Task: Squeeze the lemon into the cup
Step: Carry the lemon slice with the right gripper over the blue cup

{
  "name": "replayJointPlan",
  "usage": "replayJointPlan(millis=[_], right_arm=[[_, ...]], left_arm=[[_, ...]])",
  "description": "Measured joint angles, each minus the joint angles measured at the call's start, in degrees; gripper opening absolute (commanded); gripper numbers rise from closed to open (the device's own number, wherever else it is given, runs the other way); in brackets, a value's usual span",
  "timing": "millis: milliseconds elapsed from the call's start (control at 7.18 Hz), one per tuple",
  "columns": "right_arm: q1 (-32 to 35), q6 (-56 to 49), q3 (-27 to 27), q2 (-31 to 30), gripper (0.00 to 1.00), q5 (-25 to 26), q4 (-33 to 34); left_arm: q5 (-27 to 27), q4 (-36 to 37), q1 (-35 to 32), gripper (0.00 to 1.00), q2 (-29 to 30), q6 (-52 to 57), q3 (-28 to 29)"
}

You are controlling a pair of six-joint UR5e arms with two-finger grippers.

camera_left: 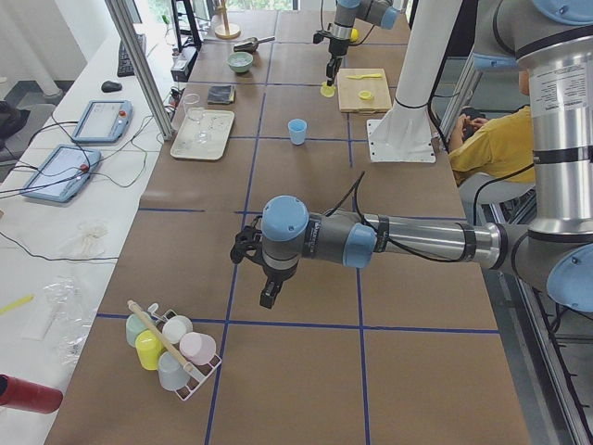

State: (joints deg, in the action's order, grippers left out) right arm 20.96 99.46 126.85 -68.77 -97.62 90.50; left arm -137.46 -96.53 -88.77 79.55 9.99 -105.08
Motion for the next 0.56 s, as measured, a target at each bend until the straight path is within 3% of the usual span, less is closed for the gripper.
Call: replayJointPlan(millis=[557], right_arm=[[5.89, 0.21, -14.7, 15.73, 0.34, -1.68, -0.2]], left_arm=[[0.0, -0.01, 0.0, 1.0, 0.0, 0.03, -0.06]])
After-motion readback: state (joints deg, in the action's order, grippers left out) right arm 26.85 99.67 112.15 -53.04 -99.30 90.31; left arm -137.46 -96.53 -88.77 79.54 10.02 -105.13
